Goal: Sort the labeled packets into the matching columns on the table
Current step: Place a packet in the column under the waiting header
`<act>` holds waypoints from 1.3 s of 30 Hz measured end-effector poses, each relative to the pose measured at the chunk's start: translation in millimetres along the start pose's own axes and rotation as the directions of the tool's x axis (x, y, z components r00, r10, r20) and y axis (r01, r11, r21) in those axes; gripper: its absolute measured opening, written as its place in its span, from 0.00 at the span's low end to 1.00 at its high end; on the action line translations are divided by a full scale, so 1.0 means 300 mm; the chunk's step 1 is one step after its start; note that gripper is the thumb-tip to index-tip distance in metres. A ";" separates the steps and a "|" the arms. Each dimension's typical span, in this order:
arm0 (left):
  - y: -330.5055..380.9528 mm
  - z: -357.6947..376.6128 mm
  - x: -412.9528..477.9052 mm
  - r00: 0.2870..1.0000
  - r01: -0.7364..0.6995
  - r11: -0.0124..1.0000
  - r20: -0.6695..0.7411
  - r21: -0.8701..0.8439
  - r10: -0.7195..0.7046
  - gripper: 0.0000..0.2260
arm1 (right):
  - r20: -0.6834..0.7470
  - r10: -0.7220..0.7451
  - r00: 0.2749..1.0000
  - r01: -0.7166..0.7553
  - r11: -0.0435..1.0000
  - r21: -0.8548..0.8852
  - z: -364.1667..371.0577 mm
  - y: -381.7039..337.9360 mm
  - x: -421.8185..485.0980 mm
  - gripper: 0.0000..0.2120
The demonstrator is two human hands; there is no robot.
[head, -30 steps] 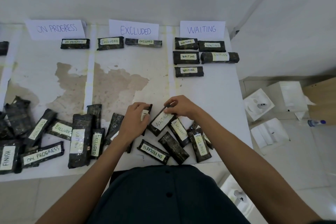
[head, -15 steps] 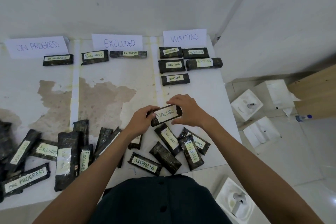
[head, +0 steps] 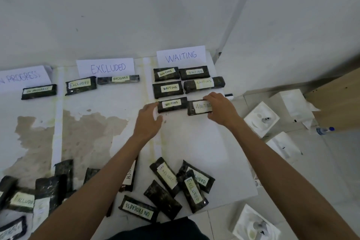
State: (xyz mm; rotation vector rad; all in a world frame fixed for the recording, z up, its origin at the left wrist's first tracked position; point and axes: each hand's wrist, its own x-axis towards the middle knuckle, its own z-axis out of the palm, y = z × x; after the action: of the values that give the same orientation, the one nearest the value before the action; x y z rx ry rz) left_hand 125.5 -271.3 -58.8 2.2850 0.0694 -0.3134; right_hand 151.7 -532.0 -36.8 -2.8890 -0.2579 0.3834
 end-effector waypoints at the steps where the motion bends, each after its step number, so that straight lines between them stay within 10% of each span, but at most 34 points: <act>1: -0.024 -0.002 0.015 1.000 0.003 0.999 -0.020 0.051 -0.002 0.22 | 0.004 0.035 0.999 -0.035 0.999 0.018 0.000 0.026 0.025 0.28; 9: -0.148 0.021 0.096 1.000 -0.006 0.935 0.000 0.354 0.007 0.26 | 0.059 0.079 0.995 -0.085 0.990 0.110 0.059 0.114 0.173 0.25; 22: -0.146 0.013 0.044 0.997 -0.076 0.917 0.038 0.392 0.066 0.24 | -0.067 0.037 0.997 -0.031 0.996 0.083 0.077 0.039 0.084 0.27; 32: -0.186 -0.018 -0.197 0.992 -0.107 0.946 0.090 0.307 0.084 0.22 | 0.265 -0.043 0.963 -0.051 0.941 0.335 0.183 -0.342 -0.216 0.24; 39: -0.242 -0.062 -0.327 0.995 -0.050 0.953 0.097 0.298 0.022 0.22 | 0.393 -0.055 0.918 0.083 0.995 -0.055 0.327 -0.535 -0.343 0.23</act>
State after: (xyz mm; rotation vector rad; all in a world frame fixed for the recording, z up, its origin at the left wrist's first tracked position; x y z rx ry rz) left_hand 23.5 -203.8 -75.4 2.5656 -0.0734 -0.4356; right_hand 3.8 -379.9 -67.3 -2.8349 -0.4444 0.9586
